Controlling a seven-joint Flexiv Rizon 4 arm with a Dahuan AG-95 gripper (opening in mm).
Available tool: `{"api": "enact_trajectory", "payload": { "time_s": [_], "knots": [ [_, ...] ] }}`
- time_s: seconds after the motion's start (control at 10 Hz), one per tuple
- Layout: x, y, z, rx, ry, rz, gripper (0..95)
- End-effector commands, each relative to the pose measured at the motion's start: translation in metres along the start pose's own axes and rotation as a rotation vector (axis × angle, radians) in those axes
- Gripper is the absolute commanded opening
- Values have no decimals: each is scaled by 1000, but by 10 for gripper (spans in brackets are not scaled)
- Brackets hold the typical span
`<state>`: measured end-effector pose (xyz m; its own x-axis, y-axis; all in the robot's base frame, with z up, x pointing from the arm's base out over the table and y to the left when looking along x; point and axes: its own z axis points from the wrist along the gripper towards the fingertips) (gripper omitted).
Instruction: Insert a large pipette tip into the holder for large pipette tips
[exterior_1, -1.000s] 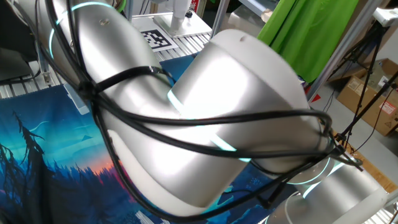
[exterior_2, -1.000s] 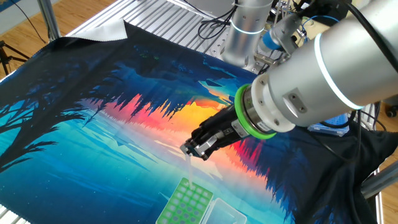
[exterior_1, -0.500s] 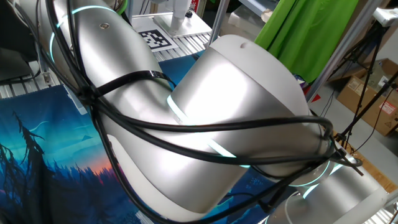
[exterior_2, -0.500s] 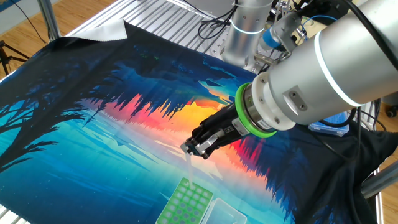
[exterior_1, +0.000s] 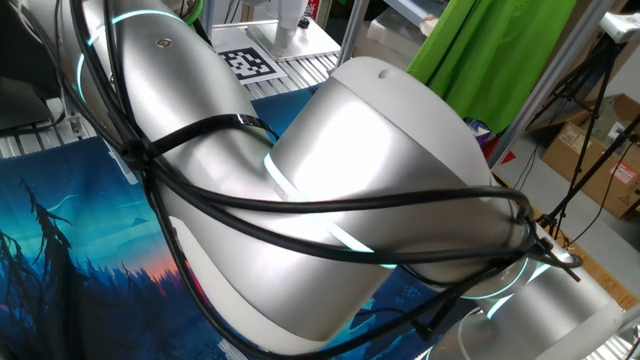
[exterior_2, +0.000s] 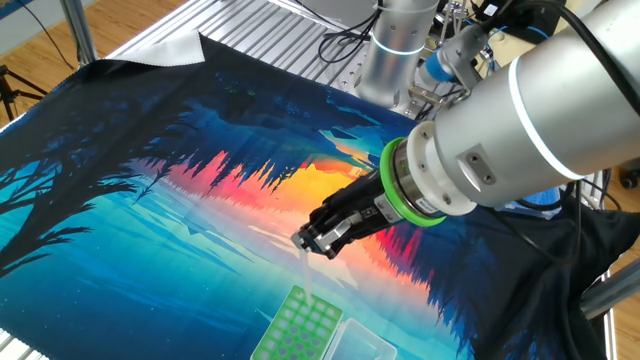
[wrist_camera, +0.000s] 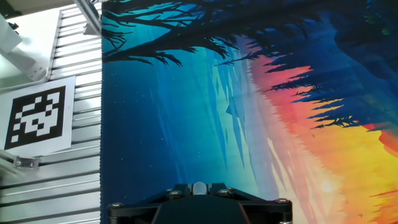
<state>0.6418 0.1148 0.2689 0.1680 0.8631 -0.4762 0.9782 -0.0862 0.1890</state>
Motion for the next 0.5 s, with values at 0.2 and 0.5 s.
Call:
{"api": "enact_trajectory", "payload": {
  "time_s": [0.2,0.5],
  "knots": [
    [-3,0,-2,2,-5,-8,0],
    [-8,-2,-4,10,-9,-10,0]
  ]
}}
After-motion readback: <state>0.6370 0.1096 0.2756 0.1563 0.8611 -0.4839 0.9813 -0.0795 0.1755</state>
